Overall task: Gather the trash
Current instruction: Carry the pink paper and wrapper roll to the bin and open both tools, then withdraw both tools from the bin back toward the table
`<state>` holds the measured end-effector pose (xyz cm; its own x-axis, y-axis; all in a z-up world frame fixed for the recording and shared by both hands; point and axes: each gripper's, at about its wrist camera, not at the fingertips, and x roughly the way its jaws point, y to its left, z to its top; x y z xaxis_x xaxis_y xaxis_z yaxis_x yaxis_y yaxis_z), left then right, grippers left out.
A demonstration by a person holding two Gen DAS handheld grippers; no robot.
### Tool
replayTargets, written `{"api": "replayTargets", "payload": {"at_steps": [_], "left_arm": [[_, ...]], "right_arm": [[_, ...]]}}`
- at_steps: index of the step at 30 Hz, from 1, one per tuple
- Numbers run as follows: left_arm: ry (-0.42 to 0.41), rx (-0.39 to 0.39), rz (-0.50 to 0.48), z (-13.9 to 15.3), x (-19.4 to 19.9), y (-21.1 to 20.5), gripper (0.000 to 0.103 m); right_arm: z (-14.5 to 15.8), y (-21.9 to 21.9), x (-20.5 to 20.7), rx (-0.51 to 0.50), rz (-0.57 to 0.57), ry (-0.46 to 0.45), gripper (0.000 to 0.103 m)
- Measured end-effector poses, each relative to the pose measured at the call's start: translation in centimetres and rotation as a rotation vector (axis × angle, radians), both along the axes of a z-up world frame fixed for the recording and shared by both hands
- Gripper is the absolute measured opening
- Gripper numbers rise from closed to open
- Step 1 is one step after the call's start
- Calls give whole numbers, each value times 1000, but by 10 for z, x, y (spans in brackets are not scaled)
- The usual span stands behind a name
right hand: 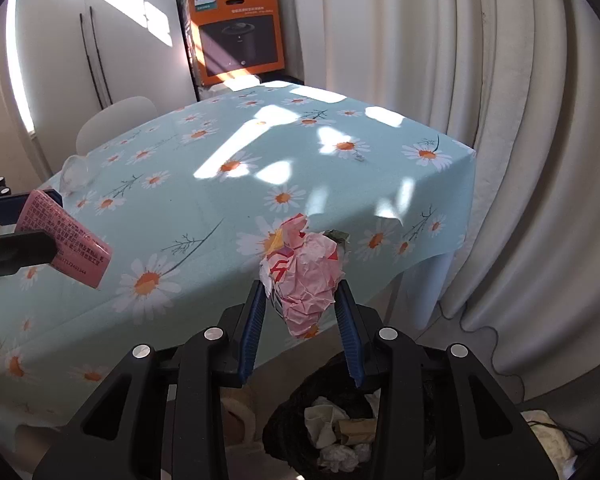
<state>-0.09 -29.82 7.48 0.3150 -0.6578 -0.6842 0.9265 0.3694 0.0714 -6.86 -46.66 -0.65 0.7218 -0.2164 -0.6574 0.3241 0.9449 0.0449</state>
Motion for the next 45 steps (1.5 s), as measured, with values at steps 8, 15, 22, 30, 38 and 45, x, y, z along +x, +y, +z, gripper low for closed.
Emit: {"api": "replayTargets", "payload": {"at_steps": [8, 15, 22, 30, 38, 45], "left_arm": [[16, 54, -147, -19, -39, -54, 37], [49, 114, -237, -45, -59, -91, 37], [82, 197, -300, -85, -66, -127, 37], [114, 352, -339, -156, -66, -179, 37], [143, 470, -323, -217, -55, -211, 55], [240, 312, -280, -183, -37, -200, 94]], "right_arm": [[-35, -45, -50, 30, -118, 72, 35], [-86, -70, -78, 107, -164, 155, 35], [-143, -90, -96, 183, -214, 218, 35], [-195, -96, -99, 250, -205, 284, 35], [-230, -100, -99, 286, -227, 333, 44], [-226, -101, -107, 247, -227, 311, 86]]}}
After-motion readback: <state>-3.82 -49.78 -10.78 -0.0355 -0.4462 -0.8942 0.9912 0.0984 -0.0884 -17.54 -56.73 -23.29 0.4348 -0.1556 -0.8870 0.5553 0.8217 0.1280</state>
